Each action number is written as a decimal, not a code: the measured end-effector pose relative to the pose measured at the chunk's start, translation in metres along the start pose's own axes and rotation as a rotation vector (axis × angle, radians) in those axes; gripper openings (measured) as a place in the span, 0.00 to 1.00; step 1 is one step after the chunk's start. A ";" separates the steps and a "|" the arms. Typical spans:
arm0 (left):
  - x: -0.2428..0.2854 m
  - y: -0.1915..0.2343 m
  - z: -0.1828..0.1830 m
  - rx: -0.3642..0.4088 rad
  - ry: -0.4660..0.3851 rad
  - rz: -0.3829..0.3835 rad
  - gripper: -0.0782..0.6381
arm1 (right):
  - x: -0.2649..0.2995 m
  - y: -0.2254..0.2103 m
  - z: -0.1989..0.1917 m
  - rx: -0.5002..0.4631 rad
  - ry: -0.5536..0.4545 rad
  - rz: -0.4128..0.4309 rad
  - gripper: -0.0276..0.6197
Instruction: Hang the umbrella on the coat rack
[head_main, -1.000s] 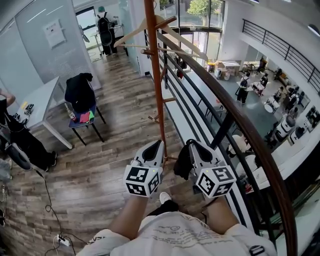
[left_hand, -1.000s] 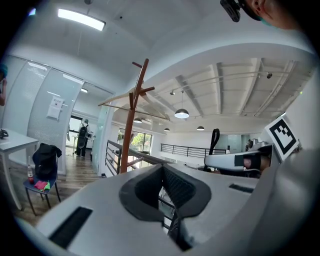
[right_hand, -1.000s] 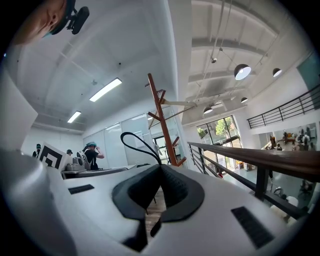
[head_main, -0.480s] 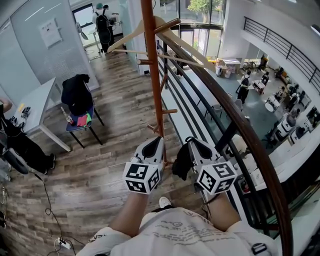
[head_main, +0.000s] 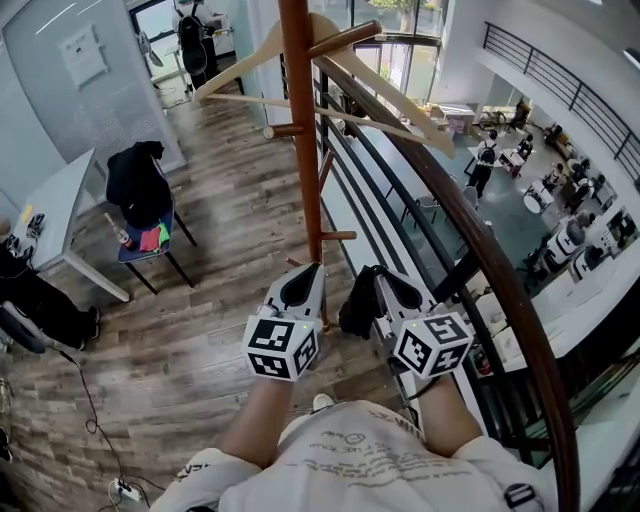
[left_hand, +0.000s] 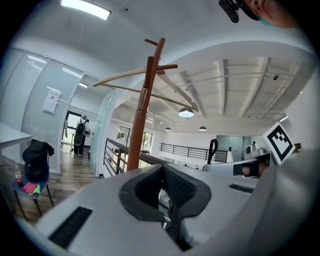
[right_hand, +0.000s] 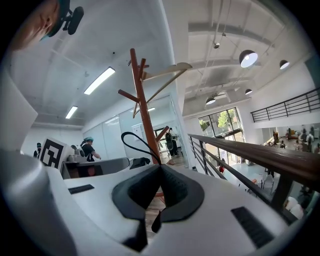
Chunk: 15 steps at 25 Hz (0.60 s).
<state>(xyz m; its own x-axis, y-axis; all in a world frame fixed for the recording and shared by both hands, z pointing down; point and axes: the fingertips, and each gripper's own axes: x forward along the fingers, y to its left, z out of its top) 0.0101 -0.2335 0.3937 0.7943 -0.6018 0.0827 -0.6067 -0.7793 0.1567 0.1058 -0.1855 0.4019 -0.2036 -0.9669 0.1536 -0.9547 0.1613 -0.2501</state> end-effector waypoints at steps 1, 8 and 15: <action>0.004 0.002 0.001 -0.002 0.003 0.001 0.12 | 0.005 -0.002 0.001 0.001 0.004 0.002 0.05; 0.018 0.010 -0.006 -0.009 0.030 0.033 0.12 | 0.029 -0.021 0.001 0.047 0.038 0.031 0.05; 0.025 0.020 -0.003 -0.005 0.043 0.111 0.12 | 0.060 -0.032 -0.012 0.065 0.111 0.103 0.05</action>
<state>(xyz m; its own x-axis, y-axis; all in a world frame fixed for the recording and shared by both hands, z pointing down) 0.0178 -0.2634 0.4021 0.7230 -0.6762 0.1417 -0.6909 -0.7074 0.1492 0.1211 -0.2461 0.4305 -0.3260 -0.9176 0.2274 -0.9122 0.2421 -0.3307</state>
